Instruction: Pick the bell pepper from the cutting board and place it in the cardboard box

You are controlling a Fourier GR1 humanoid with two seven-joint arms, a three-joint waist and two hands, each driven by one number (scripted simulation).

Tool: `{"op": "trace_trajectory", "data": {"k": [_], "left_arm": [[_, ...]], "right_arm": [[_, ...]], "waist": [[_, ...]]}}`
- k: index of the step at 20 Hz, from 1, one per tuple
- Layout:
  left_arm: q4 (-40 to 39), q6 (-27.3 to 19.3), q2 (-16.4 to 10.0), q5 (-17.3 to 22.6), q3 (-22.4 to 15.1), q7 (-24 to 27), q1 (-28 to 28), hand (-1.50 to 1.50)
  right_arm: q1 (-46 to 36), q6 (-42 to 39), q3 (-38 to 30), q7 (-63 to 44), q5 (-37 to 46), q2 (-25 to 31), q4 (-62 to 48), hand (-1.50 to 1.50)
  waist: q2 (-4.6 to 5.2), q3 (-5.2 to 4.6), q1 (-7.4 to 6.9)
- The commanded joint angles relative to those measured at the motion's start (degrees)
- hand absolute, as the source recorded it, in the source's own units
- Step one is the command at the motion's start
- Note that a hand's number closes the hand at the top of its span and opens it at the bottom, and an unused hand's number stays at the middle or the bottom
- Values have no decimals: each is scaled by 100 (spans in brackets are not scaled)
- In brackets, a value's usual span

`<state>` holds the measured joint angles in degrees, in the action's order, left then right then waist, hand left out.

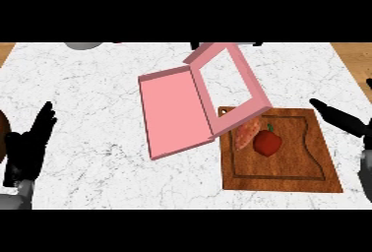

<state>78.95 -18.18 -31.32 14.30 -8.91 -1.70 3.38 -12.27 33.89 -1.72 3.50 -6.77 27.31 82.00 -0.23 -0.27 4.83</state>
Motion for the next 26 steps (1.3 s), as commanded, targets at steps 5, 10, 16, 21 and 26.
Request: {"op": "trace_trajectory", "data": {"k": [5, 10, 16, 21, 26], "left_arm": [[384, -190, 266, -510, -518, 78, -74, 0], [558, -157, 225, -492, -539, -16, -155, 0], [676, -211, 250, -680, -696, -56, -143, 0], [608, -257, 424, -712, -762, -50, -139, 0], [510, -14, 275, -579, -506, -74, 57, 0]], "right_arm": [[940, 2791, 667, -1036, 1974, -747, 333, -150], [1480, 1586, 1091, -2646, 2725, 331, 35, -150], [1324, -362, 1758, -4640, 2783, 999, 466, -150], [753, -1688, 2184, -6616, 2620, 1234, 1585, -150], [-181, -2401, 2483, -8457, 2776, 884, 1998, -150]], "waist": [[-11, -3, -360], [-19, -49, -361], [-3, -44, -518], [-7, -26, -517], [16, 1, -544]]}}
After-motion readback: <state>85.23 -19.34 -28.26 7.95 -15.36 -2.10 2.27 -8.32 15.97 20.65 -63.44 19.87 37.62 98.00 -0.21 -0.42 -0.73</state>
